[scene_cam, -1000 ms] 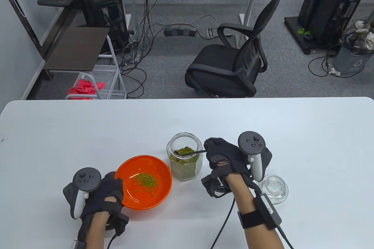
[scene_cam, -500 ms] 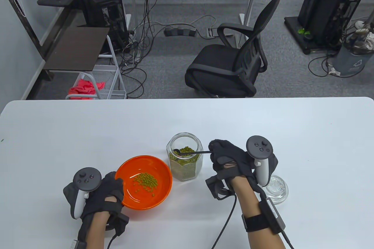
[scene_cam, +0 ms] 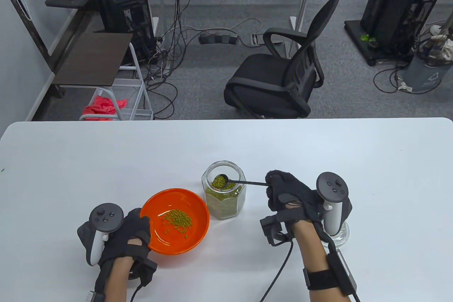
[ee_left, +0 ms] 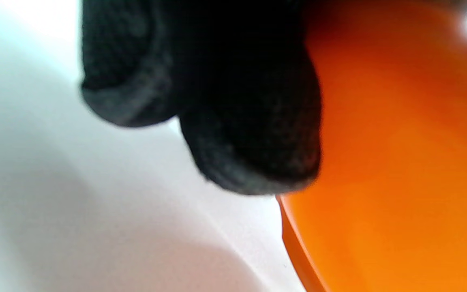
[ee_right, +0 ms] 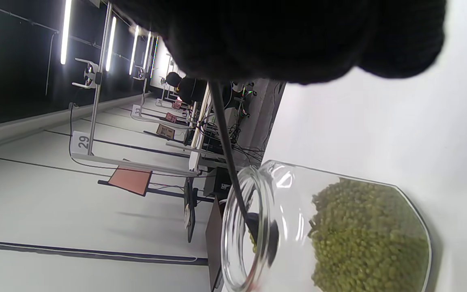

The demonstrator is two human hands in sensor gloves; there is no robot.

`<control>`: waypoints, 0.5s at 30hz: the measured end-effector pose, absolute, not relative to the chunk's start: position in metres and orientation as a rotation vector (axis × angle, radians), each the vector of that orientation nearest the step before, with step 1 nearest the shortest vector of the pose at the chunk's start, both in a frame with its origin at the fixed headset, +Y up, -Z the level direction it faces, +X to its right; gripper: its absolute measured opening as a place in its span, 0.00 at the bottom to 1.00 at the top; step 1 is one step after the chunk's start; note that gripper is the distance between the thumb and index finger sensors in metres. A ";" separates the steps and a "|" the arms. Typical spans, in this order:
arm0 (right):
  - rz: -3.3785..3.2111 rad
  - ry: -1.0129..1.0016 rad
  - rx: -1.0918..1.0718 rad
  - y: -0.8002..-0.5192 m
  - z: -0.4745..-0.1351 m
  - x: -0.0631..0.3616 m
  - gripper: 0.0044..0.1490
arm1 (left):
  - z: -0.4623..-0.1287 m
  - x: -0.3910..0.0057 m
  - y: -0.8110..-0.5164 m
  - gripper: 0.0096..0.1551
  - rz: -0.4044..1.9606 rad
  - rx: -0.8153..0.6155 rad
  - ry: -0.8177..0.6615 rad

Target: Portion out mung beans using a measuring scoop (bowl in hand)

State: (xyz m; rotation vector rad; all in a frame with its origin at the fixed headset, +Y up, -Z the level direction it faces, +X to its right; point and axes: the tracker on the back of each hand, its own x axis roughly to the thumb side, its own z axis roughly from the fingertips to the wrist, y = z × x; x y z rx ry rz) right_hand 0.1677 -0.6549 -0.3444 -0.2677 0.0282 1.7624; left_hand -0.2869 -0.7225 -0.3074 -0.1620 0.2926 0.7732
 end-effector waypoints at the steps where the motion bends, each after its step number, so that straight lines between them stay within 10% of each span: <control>1: 1.751 0.022 -0.269 -0.654 -0.343 0.170 0.25 | -0.307 -0.287 -0.722 0.32 0.773 -0.162 0.292; 15: 1.626 -0.002 -0.144 -0.642 -0.319 0.171 0.25 | -0.307 -0.283 -0.724 0.33 0.788 -0.179 0.290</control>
